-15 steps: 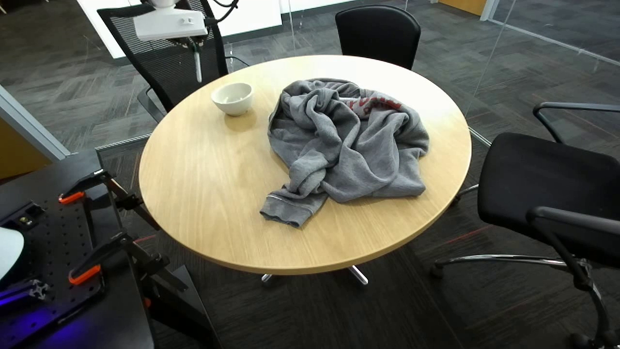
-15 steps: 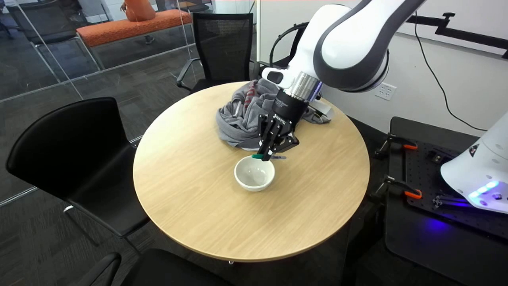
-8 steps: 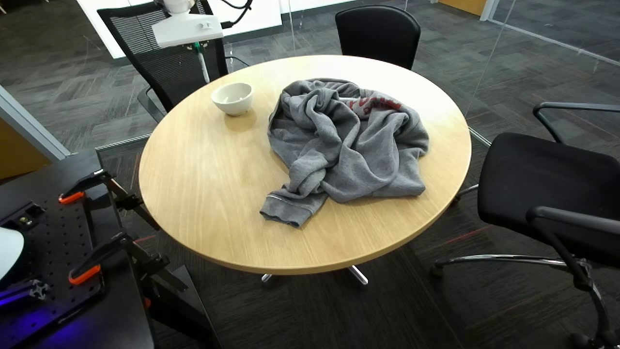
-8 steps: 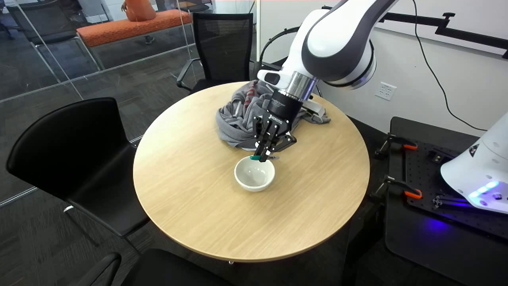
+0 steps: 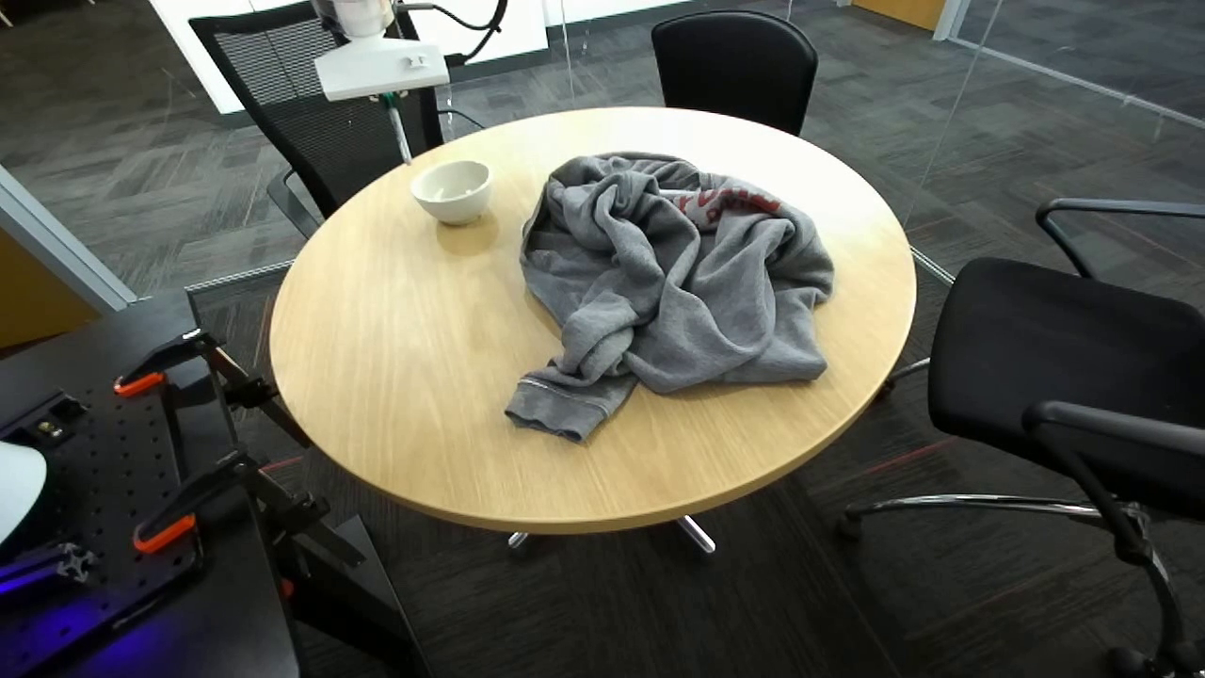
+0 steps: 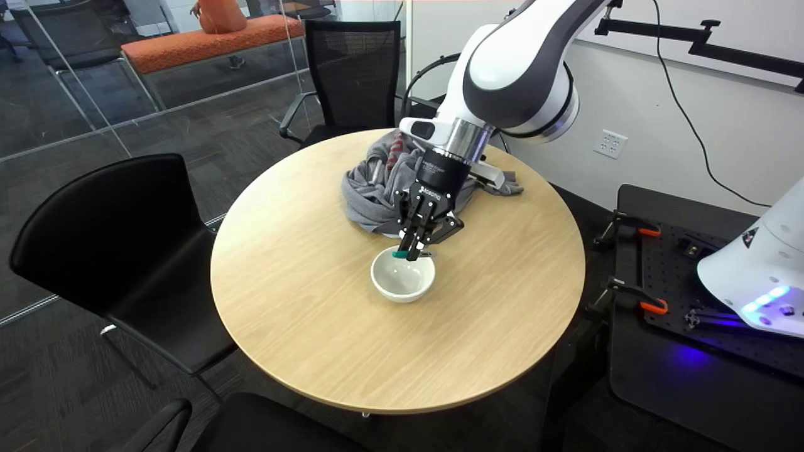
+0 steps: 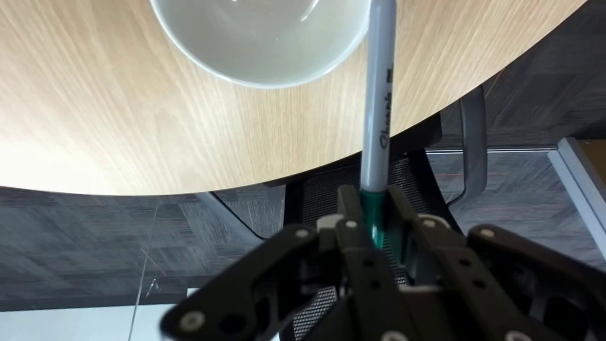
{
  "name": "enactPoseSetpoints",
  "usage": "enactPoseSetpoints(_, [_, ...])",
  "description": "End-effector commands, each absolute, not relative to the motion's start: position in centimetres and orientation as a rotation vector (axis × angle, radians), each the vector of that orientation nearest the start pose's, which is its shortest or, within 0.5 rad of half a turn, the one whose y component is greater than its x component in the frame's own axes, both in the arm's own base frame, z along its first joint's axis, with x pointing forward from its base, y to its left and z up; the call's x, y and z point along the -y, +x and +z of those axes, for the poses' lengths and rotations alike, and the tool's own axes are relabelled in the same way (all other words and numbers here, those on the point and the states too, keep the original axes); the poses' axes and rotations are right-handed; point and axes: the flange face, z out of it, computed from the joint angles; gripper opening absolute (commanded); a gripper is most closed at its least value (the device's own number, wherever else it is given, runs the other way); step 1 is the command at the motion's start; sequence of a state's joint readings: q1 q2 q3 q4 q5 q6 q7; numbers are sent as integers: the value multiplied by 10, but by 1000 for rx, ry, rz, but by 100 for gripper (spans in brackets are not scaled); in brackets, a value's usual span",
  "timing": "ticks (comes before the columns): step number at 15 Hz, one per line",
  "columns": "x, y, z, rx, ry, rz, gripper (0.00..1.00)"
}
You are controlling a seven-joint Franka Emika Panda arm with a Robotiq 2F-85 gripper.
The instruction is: Put the marker in the bowl
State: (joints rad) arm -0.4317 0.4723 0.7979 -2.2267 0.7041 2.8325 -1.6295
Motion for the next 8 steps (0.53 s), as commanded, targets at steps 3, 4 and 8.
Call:
enactPoseSetpoints(3, [-169,553,226,1614,-2076,-664,5])
enactPoseSetpoints(4, [-168,554,223,1629,-2058,-662,5])
enactPoseSetpoints(8, [-165,550,219,1619,-2064,-636,18])
